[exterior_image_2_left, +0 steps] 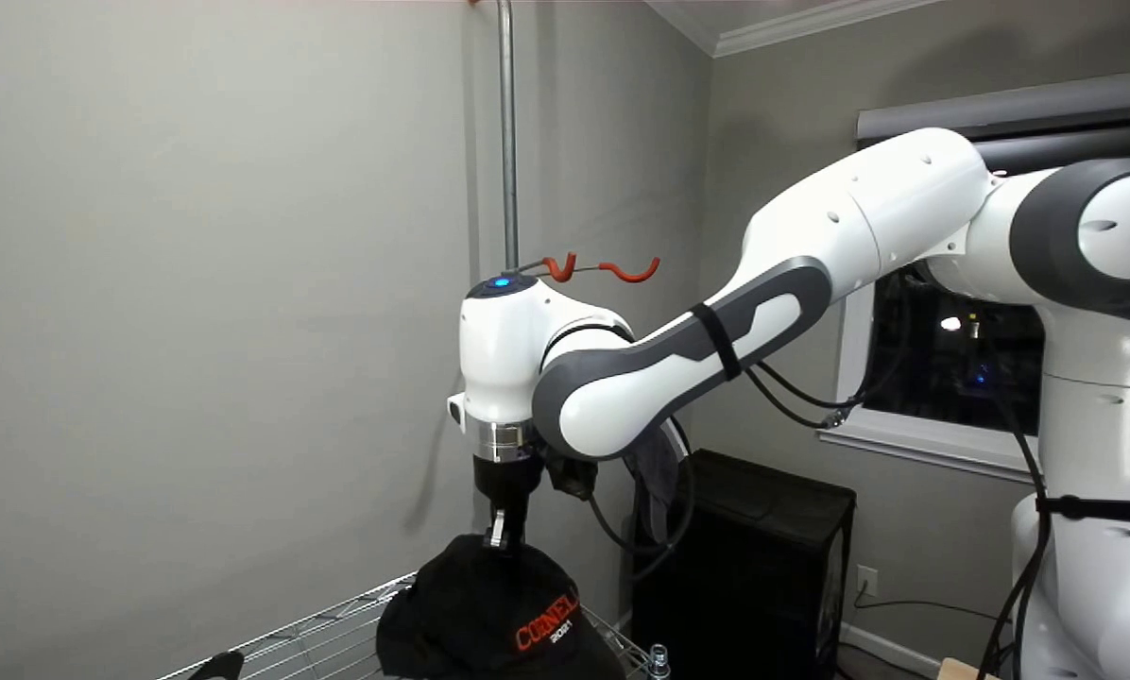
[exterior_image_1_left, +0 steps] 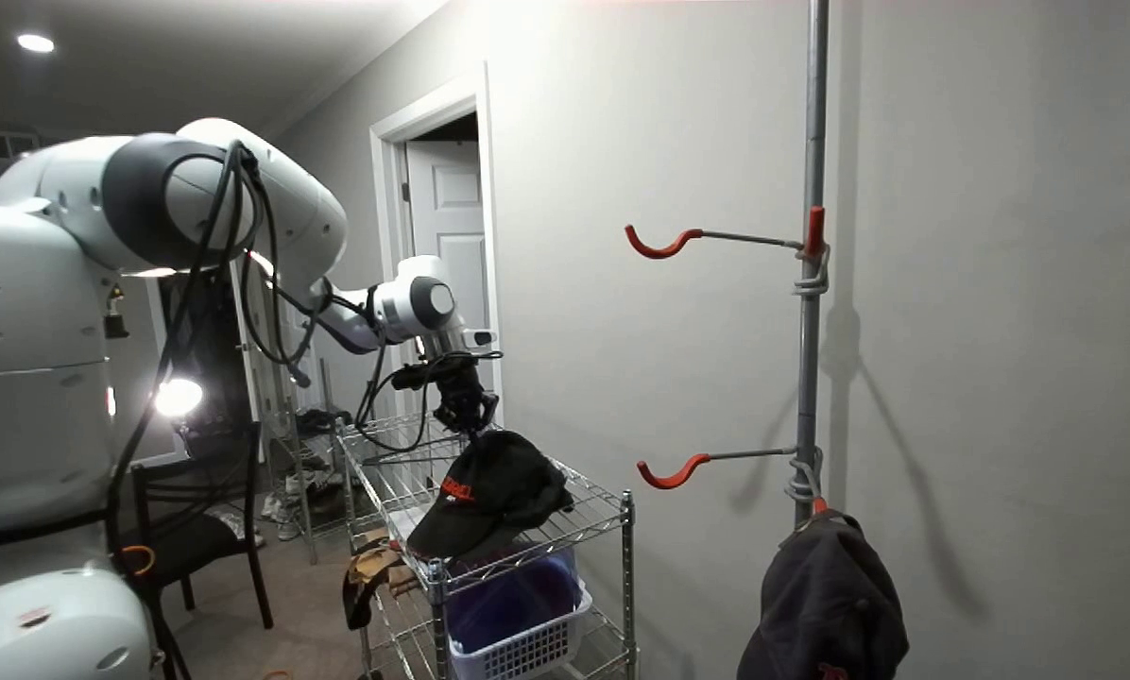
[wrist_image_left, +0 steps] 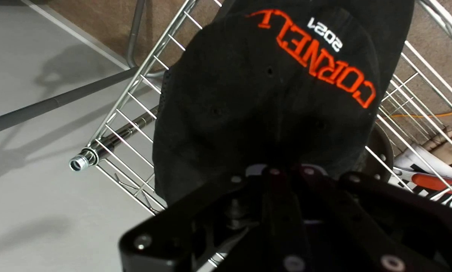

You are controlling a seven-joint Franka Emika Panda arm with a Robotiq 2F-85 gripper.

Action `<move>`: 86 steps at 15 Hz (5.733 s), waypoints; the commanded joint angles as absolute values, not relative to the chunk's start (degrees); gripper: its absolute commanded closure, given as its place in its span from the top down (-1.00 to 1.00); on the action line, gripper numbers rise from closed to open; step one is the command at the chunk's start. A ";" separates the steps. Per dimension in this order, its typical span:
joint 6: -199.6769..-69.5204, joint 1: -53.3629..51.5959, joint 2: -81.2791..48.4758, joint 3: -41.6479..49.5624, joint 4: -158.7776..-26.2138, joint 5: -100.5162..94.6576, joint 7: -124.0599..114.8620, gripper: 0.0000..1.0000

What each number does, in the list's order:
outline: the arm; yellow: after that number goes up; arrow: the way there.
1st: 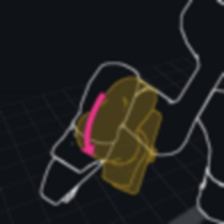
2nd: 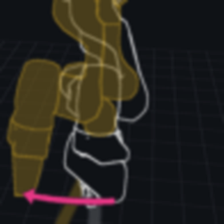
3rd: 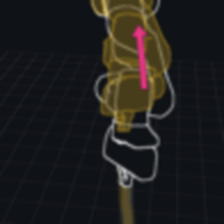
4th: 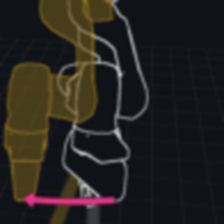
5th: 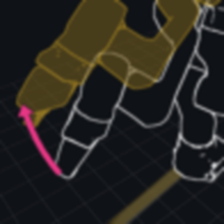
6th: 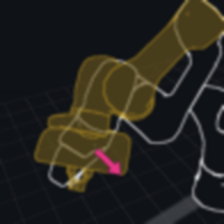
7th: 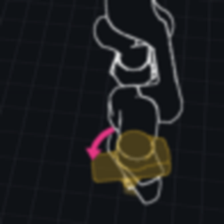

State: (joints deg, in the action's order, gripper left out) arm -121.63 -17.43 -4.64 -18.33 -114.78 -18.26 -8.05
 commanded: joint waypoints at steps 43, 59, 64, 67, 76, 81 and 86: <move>-140.49 -0.58 16.55 -6.24 -132.46 -31.33 -6.76 -0.94; -142.97 -0.65 11.78 -6.62 -134.32 -32.36 -7.54 -0.18; -142.55 -0.56 11.84 -5.94 -133.93 -31.67 -6.92 0.45; -141.89 -0.88 12.70 -5.73 -134.01 -31.01 -6.10 0.83; -139.91 -7.06 20.23 -7.83 -135.13 -22.82 4.76 1.00; -135.05 -10.07 20.08 -12.14 -132.65 -23.19 3.89 1.00; -129.12 -12.59 14.36 -18.59 -126.33 -24.86 0.91 1.00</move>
